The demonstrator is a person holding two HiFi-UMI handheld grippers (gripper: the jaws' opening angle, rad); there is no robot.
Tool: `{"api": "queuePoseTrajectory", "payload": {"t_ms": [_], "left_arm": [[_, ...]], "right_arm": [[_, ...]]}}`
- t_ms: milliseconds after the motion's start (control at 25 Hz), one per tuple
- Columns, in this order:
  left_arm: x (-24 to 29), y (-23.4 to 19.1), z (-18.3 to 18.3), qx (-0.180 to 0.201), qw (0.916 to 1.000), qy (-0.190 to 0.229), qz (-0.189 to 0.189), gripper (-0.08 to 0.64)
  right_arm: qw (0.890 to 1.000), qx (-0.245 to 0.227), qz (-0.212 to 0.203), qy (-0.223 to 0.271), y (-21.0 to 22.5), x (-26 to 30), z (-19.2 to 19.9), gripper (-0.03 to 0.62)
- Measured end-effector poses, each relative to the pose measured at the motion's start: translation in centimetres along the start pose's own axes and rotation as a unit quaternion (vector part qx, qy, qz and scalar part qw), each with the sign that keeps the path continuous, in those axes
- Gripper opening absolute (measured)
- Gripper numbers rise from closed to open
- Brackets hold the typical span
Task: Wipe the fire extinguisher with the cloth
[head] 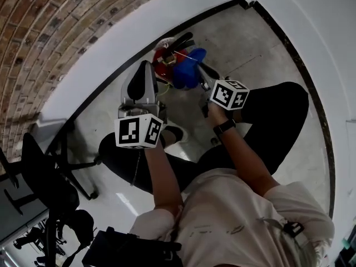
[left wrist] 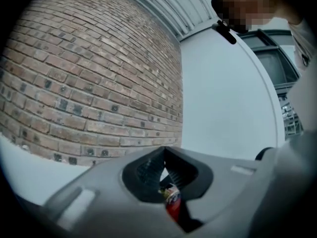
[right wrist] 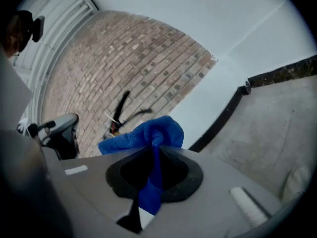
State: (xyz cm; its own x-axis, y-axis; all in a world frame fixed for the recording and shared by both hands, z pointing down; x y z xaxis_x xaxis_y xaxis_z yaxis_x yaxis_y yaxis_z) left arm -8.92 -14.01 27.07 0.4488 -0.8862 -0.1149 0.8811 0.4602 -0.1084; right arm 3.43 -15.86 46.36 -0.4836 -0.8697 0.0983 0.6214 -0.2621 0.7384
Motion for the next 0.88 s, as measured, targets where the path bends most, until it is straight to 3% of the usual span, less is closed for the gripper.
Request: {"api": "queuePoseTrajectory", "payload": {"t_ms": [120,280,520,680,760,880], "left_arm": [[-0.2,-0.6,1.2,-0.004,0.9998,-0.016,-0.006,0.000],[-0.7,-1.7,3.1,0.001,0.9986,-0.051,-0.016,0.000],[-1.0,-3.4,6.0,0.015,0.9952,-0.091,-0.032,0.000],[-0.8,-4.3,6.1,0.018,0.9944,-0.096,-0.039,0.000],[-0.3,-4.6,5.9,0.015,0.9950,-0.091,-0.040,0.000],[1.0,-3.9,5.0,0.018,0.9965,-0.079,-0.020,0.000]], "right_arm": [[0.995,0.048,0.042,-0.073,6.3,0.3,6.5,0.043],[0.978,0.098,0.093,-0.157,14.5,1.3,16.1,0.043],[0.949,0.136,0.179,-0.223,24.1,2.4,25.1,0.044],[0.929,0.142,0.198,-0.280,27.2,2.9,26.6,0.043],[0.923,0.136,0.186,-0.308,27.0,3.2,25.7,0.044],[0.939,0.177,0.121,-0.269,23.2,3.5,20.4,0.046]]}}
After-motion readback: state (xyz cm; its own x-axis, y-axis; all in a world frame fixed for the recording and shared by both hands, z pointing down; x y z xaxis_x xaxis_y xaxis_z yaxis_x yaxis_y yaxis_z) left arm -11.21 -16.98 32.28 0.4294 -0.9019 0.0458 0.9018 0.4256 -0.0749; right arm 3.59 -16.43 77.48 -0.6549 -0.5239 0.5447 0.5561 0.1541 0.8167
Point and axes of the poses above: the fingertips, and each gripper's own axes: x forward along the fingers, y to its right, z out of its underside, the point moved 1 cm from there along -x, backward along the fingers, and after that the axes turned 5 degrees about y, right-handed, at the moved point
